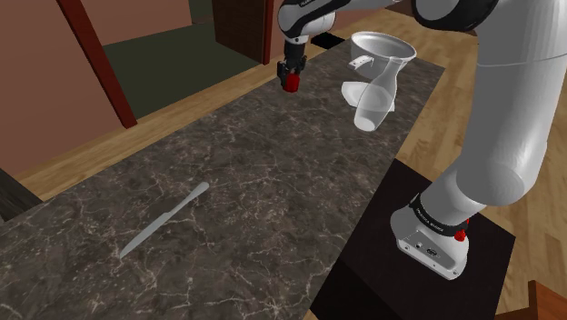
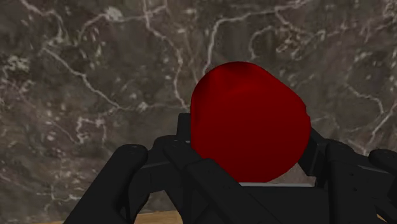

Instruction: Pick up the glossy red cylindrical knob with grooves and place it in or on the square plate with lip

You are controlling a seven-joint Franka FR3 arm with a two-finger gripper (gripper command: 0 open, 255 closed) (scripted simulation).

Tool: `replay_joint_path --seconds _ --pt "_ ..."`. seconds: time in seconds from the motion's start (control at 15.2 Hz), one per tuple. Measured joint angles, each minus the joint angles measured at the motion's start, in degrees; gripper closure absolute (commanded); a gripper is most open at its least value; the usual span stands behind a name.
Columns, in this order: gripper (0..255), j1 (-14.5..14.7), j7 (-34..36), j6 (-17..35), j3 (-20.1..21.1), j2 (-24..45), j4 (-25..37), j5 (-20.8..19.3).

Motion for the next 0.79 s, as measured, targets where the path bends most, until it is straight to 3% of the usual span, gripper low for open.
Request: replay_joint_path --seconds 0.79 --pt "255 -0.15 -0.18 -6.54 -0.44 -4.32 2.24 -0.54"
